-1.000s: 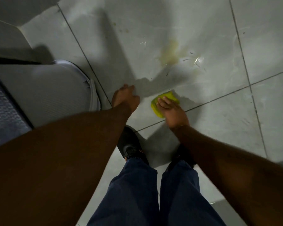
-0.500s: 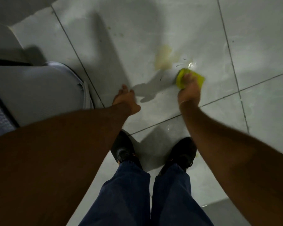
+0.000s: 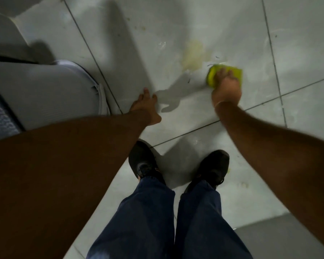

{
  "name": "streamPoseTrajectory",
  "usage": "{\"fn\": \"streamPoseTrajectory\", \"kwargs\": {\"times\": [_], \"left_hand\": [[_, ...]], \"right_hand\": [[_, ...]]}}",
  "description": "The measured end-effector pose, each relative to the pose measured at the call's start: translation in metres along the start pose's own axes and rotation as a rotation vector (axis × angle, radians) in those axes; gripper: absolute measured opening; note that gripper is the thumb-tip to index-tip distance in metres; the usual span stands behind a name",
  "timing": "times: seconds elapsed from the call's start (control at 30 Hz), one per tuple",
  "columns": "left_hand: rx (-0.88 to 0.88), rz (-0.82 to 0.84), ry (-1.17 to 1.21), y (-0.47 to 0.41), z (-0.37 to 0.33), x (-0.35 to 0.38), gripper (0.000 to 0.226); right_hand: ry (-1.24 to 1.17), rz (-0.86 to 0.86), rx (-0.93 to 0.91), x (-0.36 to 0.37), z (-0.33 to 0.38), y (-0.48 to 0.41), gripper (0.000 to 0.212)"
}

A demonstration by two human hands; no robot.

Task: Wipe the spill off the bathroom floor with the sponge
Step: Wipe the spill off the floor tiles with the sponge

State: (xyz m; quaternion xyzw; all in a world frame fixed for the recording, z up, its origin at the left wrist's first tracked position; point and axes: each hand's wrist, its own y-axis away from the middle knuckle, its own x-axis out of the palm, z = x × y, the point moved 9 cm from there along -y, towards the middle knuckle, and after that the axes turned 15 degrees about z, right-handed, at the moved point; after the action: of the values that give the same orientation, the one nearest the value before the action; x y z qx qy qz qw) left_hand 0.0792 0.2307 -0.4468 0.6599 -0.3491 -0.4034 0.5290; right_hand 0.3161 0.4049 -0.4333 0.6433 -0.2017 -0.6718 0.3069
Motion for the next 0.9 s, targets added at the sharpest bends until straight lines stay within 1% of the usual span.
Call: {"fn": "streamPoseTrajectory", "kwargs": {"times": [0.03,0.07,0.13,0.17,0.2,0.23,0.27,0.3,0.33,0.37,0.4,0.43,0.47,0.5,0.53,0.57,0.6,0.63,0.7,0.77,0.8,0.83,0.87,0.9], "left_hand": [[-0.003,0.0,-0.003,0.0,0.0,-0.002,0.096],[-0.005,0.002,-0.002,0.001,0.0,-0.004,0.095],[-0.011,0.013,0.019,0.0,0.0,-0.006,0.093],[-0.019,0.011,0.031,0.0,-0.001,-0.006,0.093],[-0.024,0.006,0.04,0.0,-0.001,-0.007,0.092],[-0.024,0.001,0.046,0.0,-0.003,-0.006,0.092],[-0.023,-0.007,0.045,0.0,-0.003,-0.005,0.092],[-0.02,-0.02,0.037,0.001,-0.004,-0.004,0.092],[-0.016,-0.034,0.029,0.001,-0.003,-0.002,0.093],[-0.007,-0.046,0.028,0.002,-0.002,0.0,0.093],[0.003,-0.055,0.033,0.003,-0.002,0.002,0.094],[0.009,-0.063,0.039,0.003,-0.001,0.002,0.094],[0.012,-0.067,0.042,0.004,0.0,0.002,0.094],[0.017,-0.065,0.045,0.004,0.0,0.001,0.095],[0.023,-0.058,0.047,0.004,0.0,0.0,0.094],[0.026,-0.053,0.045,0.004,0.0,-0.001,0.094],[0.024,-0.051,0.038,0.004,-0.001,-0.003,0.094],[0.017,-0.047,0.03,0.004,-0.002,-0.005,0.093],[-0.002,-0.032,0.025,0.003,-0.002,-0.005,0.093],[-0.01,-0.016,0.035,0.001,-0.002,-0.004,0.093],[-0.007,-0.008,0.043,0.0,-0.002,-0.003,0.094],[-0.005,-0.003,0.045,-0.001,-0.002,-0.003,0.094],[-0.004,0.002,0.04,-0.001,0.0,-0.003,0.095],[-0.002,0.009,0.033,-0.002,0.001,-0.002,0.095]], "right_hand": [[0.027,0.015,-0.079,0.009,0.02,0.013,0.054],[0.096,0.045,-0.214,0.024,0.046,0.032,0.053],[0.247,0.167,-0.527,0.058,0.087,0.075,0.055],[0.302,0.218,-0.627,0.071,0.092,0.091,0.057],[0.342,0.224,-0.703,0.075,0.09,0.095,0.062],[0.348,0.215,-0.738,0.071,0.085,0.09,0.063],[0.328,0.18,-0.722,0.064,0.076,0.077,0.059],[0.266,0.129,-0.656,0.049,0.064,0.06,0.052],[0.192,0.045,-0.532,0.028,0.048,0.037,0.047],[0.085,-0.051,-0.368,0.002,0.026,0.015,0.041],[-0.01,-0.09,-0.211,-0.017,0.001,-0.006,0.039],[-0.069,-0.066,-0.084,-0.026,-0.016,-0.024,0.045],[-0.106,-0.036,0.0,-0.03,-0.023,-0.038,0.058],[-0.115,-0.013,0.048,-0.031,-0.023,-0.045,0.068],[-0.114,-0.026,0.064,-0.031,-0.015,-0.046,0.071],[-0.107,-0.038,0.038,-0.026,-0.001,-0.04,0.069],[-0.062,-0.025,-0.052,-0.017,0.02,-0.029,0.065],[0.006,0.012,-0.204,-0.001,0.045,-0.011,0.063],[0.161,0.138,-0.563,0.04,0.091,0.033,0.062],[0.287,0.208,-0.795,0.061,0.101,0.063,0.063],[0.324,0.222,-0.859,0.059,0.099,0.066,0.064],[0.344,0.195,-0.892,0.052,0.096,0.062,0.063],[0.297,0.178,-0.85,0.04,0.089,0.051,0.058],[0.237,0.152,-0.759,0.026,0.078,0.033,0.054]]}}
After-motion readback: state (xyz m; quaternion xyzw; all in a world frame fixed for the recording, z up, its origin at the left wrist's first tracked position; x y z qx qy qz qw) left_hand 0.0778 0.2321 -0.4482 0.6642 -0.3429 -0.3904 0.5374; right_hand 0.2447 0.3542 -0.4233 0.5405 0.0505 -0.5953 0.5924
